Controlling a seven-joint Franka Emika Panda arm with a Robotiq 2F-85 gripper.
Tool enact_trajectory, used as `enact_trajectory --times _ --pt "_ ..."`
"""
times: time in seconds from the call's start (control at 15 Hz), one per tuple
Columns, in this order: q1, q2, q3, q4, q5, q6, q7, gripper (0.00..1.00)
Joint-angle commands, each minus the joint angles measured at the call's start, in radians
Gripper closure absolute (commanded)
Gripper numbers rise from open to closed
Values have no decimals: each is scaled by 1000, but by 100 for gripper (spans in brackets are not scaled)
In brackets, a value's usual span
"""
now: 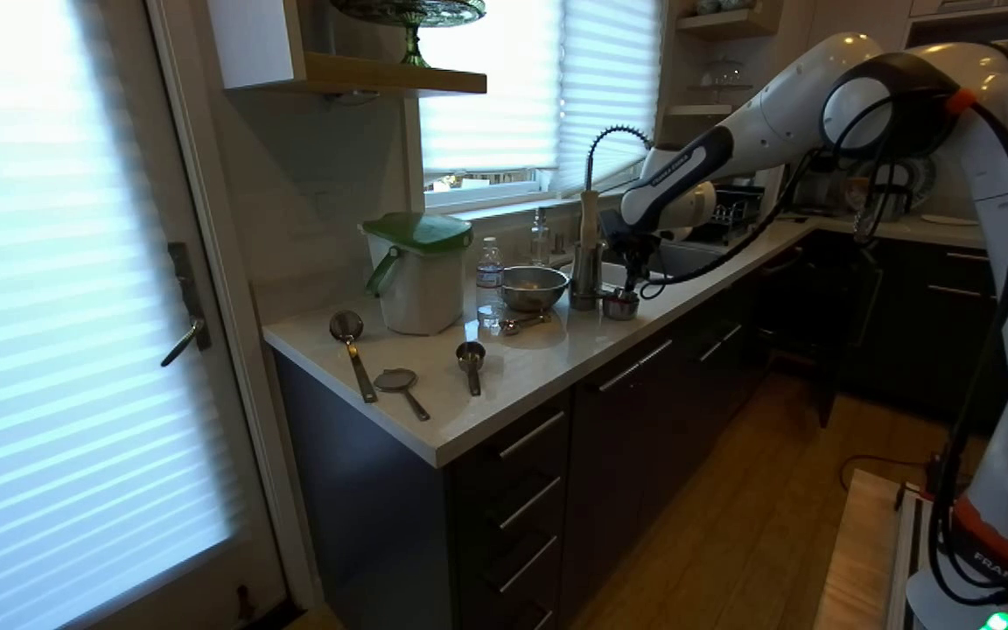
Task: Pick up the metallic cup near the tea strainer and put it in the metallic bowl near the cocktail shaker
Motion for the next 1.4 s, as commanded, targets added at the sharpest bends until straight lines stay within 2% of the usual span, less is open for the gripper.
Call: enact_trajectory --times 0.0,0.8,1.0,1.27,1.33 --pt "12 -9 -7 -15 -10 11 41 100" --pt "31 -70 8 -26 -12 -31 33 100" --pt "21 -92 40 -36 25 -86 -4 100" --pt "37 -145 81 -64 18 -165 -45 100" --pt "39 -163 101 -72 26 -174 -78 94"
